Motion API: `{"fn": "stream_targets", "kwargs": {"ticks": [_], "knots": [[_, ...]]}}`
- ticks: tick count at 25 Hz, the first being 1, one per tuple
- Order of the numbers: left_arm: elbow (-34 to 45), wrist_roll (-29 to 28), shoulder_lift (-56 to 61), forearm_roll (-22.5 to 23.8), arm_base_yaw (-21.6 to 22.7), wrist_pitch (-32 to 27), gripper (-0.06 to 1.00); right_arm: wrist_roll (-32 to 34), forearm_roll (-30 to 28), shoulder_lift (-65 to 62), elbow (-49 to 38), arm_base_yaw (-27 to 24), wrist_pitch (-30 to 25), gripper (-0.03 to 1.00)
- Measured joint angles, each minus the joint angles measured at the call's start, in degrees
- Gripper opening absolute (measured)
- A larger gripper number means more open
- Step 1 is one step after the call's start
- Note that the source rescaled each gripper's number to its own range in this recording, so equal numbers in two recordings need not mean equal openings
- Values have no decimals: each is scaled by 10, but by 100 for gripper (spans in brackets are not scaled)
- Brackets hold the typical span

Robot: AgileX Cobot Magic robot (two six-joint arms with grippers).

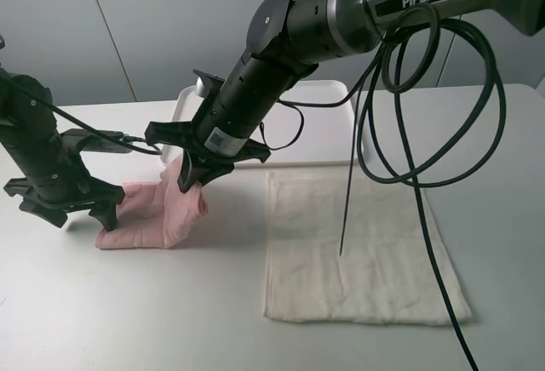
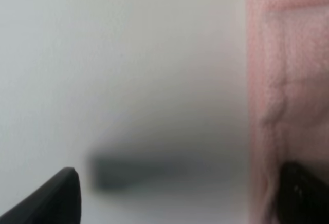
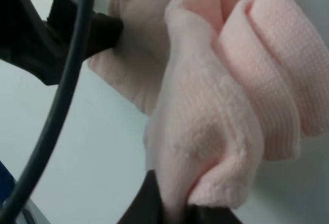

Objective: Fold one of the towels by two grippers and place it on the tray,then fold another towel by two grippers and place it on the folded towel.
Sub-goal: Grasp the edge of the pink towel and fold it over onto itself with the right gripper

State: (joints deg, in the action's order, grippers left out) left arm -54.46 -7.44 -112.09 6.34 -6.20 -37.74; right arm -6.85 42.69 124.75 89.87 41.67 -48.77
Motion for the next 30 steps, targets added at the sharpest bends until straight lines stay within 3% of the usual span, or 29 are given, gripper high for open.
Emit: {"fn": "stream_targets", "kwargs": {"ticks": [6,17,30], "knots": [[0,0,0,-1,0,0,99,-4,59,23,0,0,30,5],[0,0,0,-2,0,-1,99,-140,261,71,0,0,49,5],[0,7,0,-11,0,-1,99,-213,341,91,0,17,85,5]]}}
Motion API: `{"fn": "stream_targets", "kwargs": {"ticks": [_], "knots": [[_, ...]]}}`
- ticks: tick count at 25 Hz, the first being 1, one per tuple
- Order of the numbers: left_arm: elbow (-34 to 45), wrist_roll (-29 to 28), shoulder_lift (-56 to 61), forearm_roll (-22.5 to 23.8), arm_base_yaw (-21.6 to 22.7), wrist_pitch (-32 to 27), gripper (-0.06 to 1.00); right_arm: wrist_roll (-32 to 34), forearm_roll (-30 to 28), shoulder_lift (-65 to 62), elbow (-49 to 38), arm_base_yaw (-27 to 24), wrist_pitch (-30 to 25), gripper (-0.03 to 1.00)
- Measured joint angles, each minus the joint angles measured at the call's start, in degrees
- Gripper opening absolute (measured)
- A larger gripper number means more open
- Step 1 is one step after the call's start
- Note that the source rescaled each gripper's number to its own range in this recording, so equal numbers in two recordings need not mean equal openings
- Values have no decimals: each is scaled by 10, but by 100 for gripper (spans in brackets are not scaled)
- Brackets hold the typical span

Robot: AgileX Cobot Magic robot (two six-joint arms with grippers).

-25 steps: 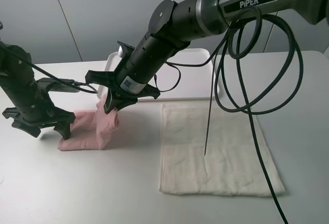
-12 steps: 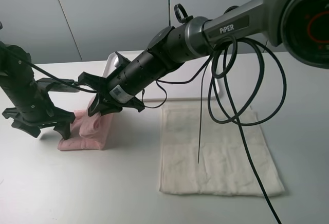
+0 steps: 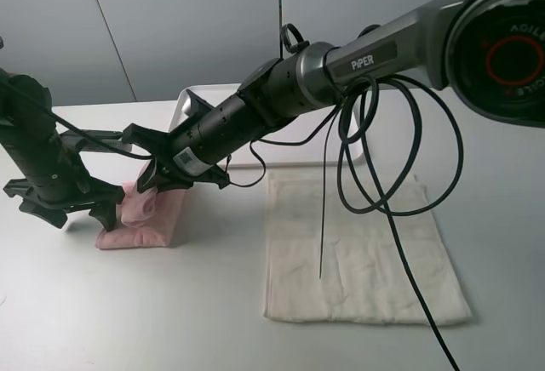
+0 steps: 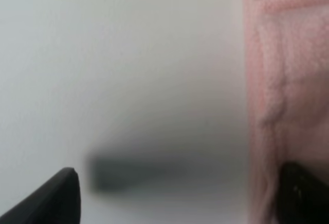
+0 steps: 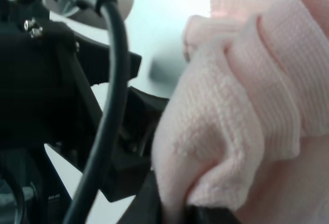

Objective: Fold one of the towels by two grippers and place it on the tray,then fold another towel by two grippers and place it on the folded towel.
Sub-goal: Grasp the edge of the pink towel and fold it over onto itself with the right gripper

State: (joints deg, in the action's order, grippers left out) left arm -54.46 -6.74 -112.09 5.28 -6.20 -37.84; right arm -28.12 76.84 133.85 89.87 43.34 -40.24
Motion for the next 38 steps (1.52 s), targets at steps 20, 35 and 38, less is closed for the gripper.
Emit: {"fn": "stream_targets", "kwargs": {"ticks": [20,35,38], "knots": [[2,67,36,-53,2,-28,98,-27,36,18,0,17,25,5],[-90,86,138,-53,0,-129,98,-28,46,18,0,17,27,5],[-98,83,142,-53,0,-139,98,-29,50,18,0,17,29,9]]}}
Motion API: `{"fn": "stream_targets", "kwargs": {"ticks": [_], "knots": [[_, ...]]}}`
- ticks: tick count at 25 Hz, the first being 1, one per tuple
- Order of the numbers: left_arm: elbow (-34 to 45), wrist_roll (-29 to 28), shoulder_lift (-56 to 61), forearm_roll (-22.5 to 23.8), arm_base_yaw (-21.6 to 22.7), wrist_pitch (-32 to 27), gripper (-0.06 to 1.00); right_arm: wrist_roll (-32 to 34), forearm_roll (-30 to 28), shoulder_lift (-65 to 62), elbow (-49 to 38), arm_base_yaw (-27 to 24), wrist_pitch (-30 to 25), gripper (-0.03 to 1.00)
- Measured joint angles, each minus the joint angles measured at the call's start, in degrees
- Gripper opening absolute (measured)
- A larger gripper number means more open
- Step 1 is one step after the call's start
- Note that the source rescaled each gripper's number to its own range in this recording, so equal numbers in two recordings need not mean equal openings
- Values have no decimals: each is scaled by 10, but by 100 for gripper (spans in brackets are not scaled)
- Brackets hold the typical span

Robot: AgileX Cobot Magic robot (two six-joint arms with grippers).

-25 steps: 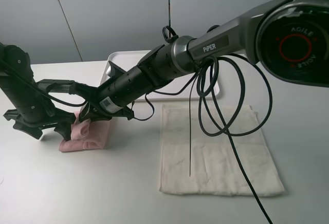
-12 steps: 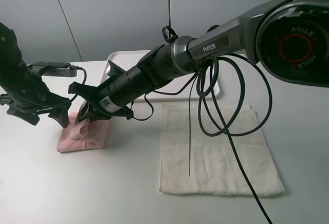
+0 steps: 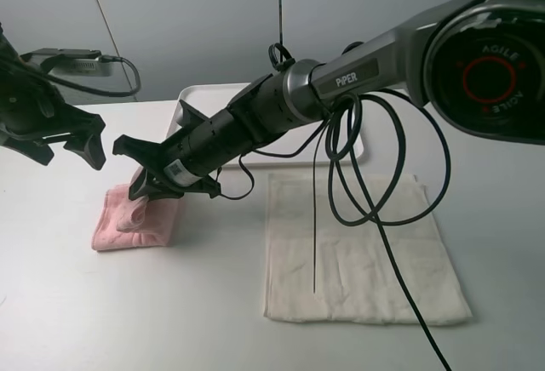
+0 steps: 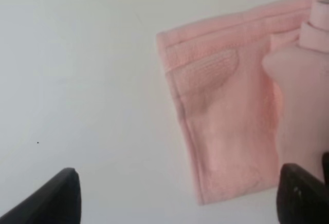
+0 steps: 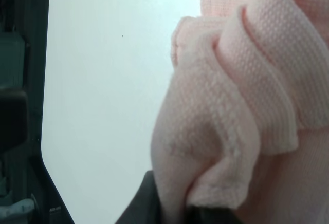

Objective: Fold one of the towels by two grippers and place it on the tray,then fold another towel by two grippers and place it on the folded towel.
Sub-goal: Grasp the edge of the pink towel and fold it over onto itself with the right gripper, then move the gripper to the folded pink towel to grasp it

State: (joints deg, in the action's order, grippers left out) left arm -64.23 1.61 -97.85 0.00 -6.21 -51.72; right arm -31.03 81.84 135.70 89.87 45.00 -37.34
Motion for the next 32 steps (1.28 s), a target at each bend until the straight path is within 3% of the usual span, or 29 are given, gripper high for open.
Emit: {"fn": "stream_targets", "kwargs": {"ticks": [5,15,19,22,29,32], "knots": [[1,2,0,0,0,-4,98,-29,56,0,0,1,-2,29],[-16,11,0,0,0,-26,98,-97,95,0,0,28,9,33],[-34,13,0,-6,0,-40,98,-142,129,0,0,29,2,57],[-48,14,0,-7,0,-50,98,-150,134,0,0,29,1,70],[-50,17,0,-7,0,-53,98,-153,125,0,0,13,-24,71],[-50,17,0,-6,0,-53,98,-132,86,0,0,-12,-35,71]]}}
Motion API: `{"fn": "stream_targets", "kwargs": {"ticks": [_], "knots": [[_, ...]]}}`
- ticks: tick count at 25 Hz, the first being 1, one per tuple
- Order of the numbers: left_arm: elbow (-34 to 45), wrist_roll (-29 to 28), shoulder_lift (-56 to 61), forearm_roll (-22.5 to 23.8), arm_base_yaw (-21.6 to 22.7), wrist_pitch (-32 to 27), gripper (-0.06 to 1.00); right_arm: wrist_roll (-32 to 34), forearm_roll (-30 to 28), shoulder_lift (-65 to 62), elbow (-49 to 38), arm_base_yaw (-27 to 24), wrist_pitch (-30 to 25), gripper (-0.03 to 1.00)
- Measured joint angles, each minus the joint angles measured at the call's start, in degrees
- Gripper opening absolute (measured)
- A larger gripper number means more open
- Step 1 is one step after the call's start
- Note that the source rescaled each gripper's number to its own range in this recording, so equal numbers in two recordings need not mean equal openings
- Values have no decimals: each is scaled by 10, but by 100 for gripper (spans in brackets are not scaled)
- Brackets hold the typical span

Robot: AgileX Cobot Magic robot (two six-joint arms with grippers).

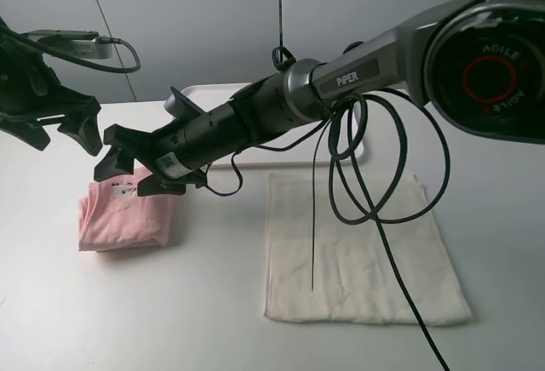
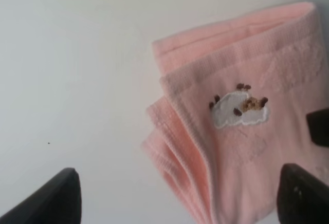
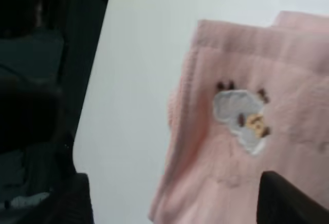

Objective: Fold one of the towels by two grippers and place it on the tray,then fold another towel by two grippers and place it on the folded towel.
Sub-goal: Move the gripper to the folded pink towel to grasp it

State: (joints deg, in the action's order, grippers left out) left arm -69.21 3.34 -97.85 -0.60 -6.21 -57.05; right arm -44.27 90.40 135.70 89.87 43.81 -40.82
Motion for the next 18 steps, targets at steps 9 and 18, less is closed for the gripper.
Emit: {"fn": "stream_targets", "kwargs": {"ticks": [9,18], "knots": [[0,1,0,0,0,0,98,144,-198,0,0,-19,17,71],[0,28,0,-34,0,-1,98,186,-247,1,0,-12,48,71]]}}
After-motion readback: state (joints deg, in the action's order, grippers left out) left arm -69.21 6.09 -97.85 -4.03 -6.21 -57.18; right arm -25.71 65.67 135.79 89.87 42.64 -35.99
